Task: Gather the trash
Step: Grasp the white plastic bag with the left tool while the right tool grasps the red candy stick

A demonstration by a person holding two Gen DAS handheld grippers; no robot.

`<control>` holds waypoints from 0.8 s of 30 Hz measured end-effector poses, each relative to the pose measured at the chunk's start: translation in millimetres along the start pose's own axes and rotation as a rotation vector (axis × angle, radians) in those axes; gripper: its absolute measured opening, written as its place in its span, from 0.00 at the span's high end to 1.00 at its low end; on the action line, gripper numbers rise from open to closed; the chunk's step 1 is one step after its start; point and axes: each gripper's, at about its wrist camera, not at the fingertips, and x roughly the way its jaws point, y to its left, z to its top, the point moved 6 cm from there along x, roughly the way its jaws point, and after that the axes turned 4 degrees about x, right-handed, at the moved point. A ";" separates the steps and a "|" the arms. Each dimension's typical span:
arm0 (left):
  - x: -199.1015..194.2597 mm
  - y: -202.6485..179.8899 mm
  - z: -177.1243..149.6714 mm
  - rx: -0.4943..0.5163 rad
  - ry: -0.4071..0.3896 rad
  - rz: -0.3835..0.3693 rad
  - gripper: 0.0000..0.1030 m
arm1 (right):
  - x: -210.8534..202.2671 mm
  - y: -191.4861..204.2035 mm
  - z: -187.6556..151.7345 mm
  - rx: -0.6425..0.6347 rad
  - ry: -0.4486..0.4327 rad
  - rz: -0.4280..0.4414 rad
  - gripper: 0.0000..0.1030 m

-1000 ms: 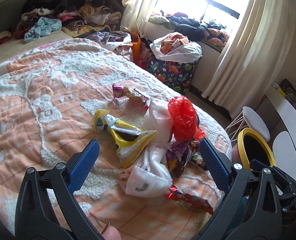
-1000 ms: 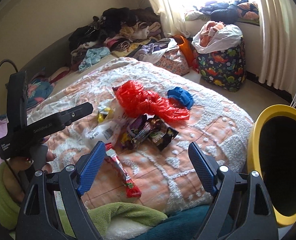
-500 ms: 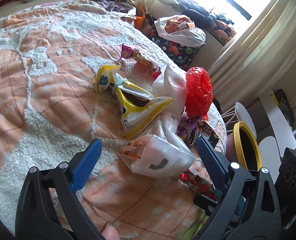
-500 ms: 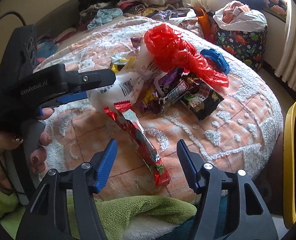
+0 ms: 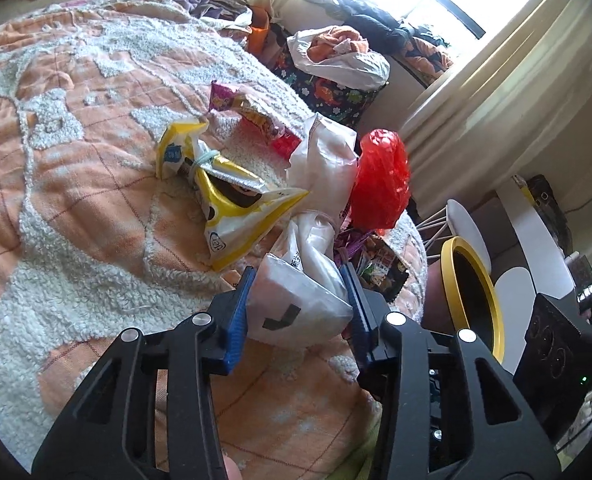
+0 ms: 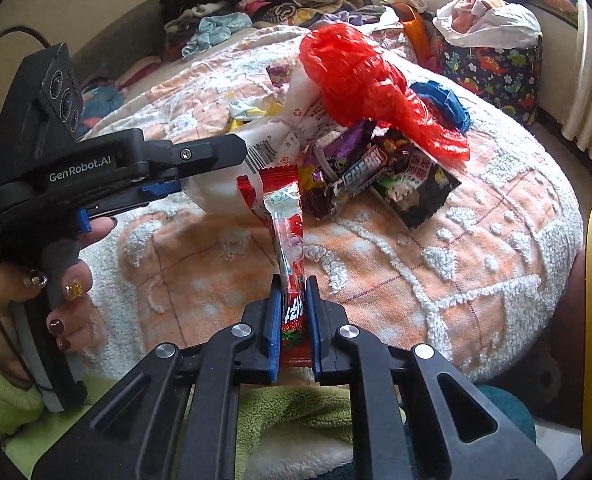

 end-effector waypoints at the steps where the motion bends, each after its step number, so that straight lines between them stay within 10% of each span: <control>1: -3.3 -2.1 2.2 0.013 -0.013 -0.001 0.67 | -2.1 0.6 0.0 -0.002 -0.007 0.004 0.89; 24: -60.8 -34.3 45.2 0.104 -0.214 0.006 0.68 | -70.3 3.3 28.5 -0.009 -0.221 0.045 0.89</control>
